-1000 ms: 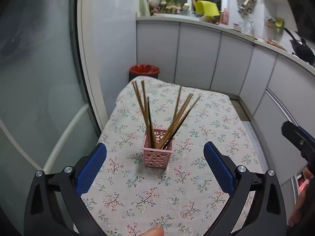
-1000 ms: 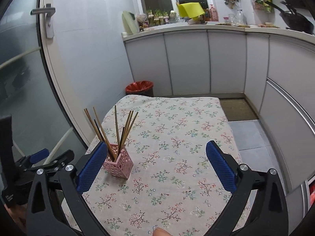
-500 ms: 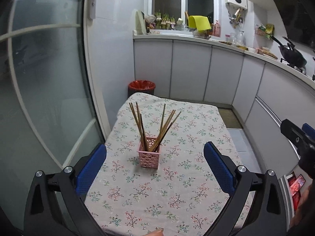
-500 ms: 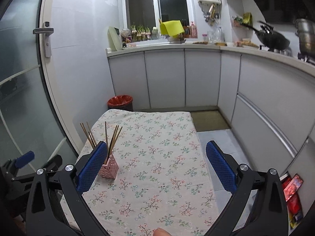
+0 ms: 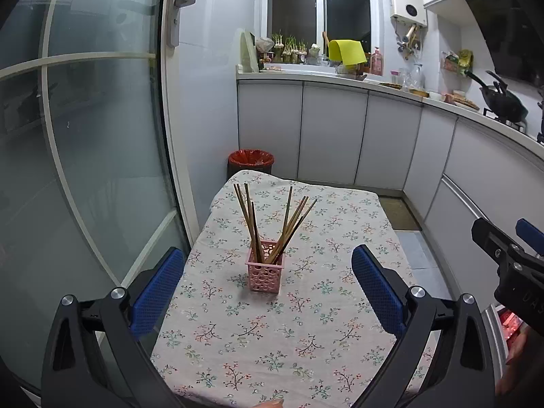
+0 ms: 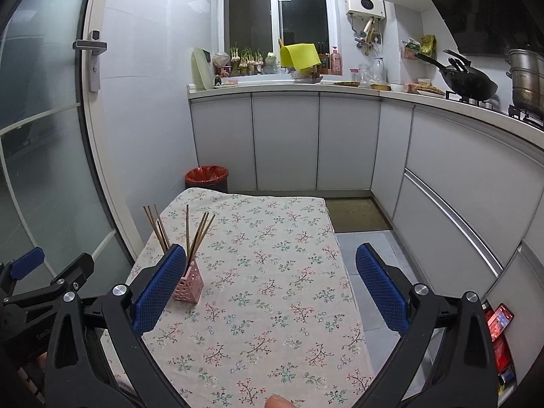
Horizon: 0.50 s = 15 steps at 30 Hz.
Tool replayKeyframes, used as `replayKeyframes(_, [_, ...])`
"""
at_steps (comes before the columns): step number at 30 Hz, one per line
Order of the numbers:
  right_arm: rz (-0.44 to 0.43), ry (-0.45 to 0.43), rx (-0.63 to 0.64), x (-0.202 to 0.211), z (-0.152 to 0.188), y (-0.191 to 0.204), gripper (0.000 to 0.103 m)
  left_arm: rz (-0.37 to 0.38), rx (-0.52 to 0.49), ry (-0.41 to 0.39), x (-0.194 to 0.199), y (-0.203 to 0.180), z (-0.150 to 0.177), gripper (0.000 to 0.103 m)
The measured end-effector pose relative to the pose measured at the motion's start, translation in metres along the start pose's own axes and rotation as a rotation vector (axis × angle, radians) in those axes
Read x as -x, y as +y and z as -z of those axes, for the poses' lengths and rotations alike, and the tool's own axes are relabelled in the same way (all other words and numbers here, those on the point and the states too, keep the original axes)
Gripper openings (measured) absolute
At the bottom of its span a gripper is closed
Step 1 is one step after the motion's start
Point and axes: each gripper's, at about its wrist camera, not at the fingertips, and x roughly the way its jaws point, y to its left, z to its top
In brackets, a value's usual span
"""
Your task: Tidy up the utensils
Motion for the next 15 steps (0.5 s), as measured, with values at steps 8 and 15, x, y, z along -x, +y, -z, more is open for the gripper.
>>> replayKeyframes(8, [-0.002,-0.010,-0.012,0.0058,-0.0015,-0.0039,0.096,0.014,-0.004,-0.003,0.0054,-0.0021,0.0024,0.096])
replayKeyframes(15, [-0.018,0.001,-0.005,0.0019,0.0012,0.0012,0.096,0.012,-0.018,-0.010,0.0056,-0.0060,0.0027,0.096])
